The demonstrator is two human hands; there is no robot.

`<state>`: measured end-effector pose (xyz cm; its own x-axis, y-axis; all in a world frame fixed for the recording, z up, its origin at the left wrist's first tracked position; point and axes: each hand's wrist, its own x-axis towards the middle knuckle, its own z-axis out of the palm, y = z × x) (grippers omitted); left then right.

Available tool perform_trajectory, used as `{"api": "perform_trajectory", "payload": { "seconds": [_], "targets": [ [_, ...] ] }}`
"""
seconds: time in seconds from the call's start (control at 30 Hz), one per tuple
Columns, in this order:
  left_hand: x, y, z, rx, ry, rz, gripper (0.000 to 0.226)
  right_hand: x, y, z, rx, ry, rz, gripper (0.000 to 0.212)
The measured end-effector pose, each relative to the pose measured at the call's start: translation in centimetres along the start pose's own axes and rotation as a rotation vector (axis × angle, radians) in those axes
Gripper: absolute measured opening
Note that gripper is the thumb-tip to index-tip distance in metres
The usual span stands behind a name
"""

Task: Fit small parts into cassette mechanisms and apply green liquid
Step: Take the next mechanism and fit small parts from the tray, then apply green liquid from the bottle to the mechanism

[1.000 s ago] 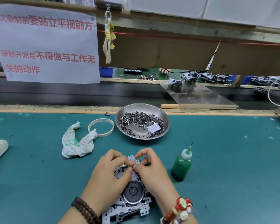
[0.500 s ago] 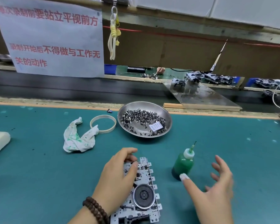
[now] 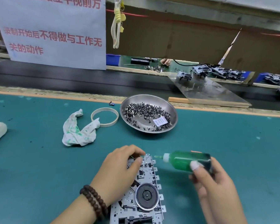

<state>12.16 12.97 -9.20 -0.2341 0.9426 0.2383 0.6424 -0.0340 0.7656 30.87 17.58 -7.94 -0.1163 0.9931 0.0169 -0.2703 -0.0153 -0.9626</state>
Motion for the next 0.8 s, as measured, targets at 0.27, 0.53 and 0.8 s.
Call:
{"api": "perform_trajectory", "payload": {
  "seconds": [0.27,0.53,0.8],
  "targets": [
    [2.2,-0.7,-0.7,-0.017,-0.130,-0.110,0.009,1.9,-2.3,1.1,0.291,-0.030,0.168,0.046],
    [4.2,-1.0,-1.3,-0.068,-0.278,-0.235,0.013,5.2,-2.7,3.0,0.106,-0.133,0.032,0.030],
    [4.5,-1.5,-1.3,-0.116,-0.323,-0.343,0.012,5.1,-0.9,2.4,0.019,-0.075,-0.039,0.024]
  ]
}}
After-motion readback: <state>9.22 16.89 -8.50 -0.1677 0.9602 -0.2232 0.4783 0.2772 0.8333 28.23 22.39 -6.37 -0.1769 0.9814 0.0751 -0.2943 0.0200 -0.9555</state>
